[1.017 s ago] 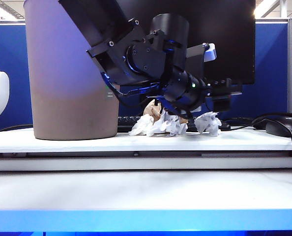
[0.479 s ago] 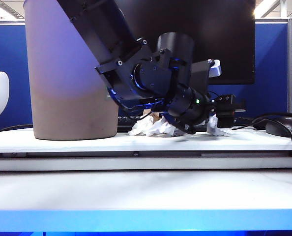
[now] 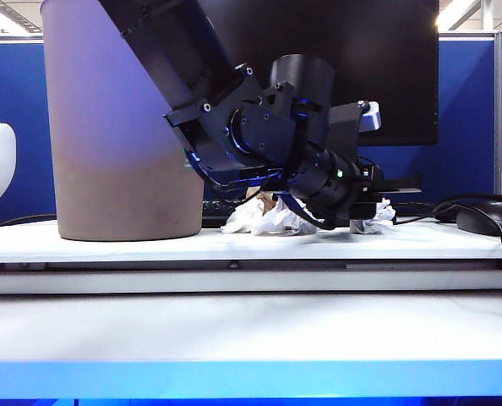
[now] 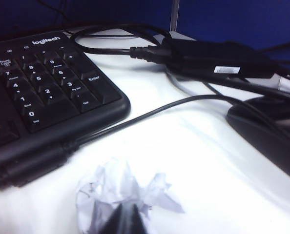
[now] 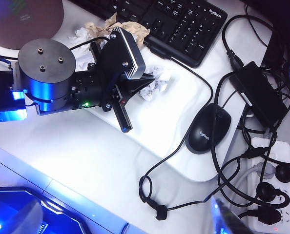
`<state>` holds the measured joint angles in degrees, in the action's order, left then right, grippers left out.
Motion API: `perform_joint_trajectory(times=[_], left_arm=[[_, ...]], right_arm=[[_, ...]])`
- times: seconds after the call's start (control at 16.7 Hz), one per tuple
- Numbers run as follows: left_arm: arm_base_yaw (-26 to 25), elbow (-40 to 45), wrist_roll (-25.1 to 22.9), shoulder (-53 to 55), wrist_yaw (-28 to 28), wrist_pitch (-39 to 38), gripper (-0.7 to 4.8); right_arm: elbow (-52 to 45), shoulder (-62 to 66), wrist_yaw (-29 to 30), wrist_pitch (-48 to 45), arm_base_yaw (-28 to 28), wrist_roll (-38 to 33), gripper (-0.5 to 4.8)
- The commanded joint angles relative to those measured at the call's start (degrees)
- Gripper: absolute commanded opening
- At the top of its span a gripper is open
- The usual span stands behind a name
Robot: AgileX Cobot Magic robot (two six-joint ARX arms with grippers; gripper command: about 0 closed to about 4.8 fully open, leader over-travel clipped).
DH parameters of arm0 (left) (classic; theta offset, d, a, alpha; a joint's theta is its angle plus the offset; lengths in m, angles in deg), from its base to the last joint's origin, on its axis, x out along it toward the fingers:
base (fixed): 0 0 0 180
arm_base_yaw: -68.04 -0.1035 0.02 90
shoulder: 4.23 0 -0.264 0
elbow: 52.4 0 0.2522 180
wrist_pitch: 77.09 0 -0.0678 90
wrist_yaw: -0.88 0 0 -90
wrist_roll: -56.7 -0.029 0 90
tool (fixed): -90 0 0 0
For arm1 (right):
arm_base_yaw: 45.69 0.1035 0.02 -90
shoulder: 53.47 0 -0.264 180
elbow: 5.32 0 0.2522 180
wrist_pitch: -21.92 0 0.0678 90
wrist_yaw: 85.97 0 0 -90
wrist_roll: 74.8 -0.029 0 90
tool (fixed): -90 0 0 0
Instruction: Pick up all paper balls from the table and place them in the pink trash can.
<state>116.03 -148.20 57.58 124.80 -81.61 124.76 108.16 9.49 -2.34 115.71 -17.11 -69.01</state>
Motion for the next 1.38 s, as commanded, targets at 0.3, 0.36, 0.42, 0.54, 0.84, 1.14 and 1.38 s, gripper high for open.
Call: perform_joint_trajectory(times=[0.3, 0.36, 0.42, 0.54, 0.84, 1.14, 1.38], left_arm=[[0.3, -7.1, -1.1, -0.3, -1.2, -8.5, 3.45], [0.3, -7.1, -1.1, -0.3, -1.3, -9.0, 3.52], [0.3, -7.1, -1.1, 0.0, -1.3, -9.4, 3.52], [0.3, -7.1, -0.9, 1.1, -2.0, -9.8, 3.67], [1.0, -7.1, 0.0, 3.5, -5.4, -9.7, 3.64], [1.5, -7.4, 0.6, 3.5, -5.6, -5.0, 3.37], [1.8, -7.5, 3.0, 3.6, -9.2, -3.3, 3.35]], right_arm=[[0.3, -1.0, 0.1, -0.8, 0.1, -0.1, 4.79], [0.3, -1.4, 0.0, -0.8, 0.1, -0.1, 4.79], [0.3, -1.7, -0.1, -0.8, 0.1, -0.1, 4.79], [0.3, -2.3, -0.1, -0.8, 0.1, -0.1, 4.79], [0.3, -3.0, -0.1, -0.8, 0.0, -0.2, 4.79], [0.3, -3.0, -0.1, -0.8, 0.0, -0.2, 4.79], [0.3, -3.0, -0.1, -0.8, 0.0, -0.2, 4.79]])
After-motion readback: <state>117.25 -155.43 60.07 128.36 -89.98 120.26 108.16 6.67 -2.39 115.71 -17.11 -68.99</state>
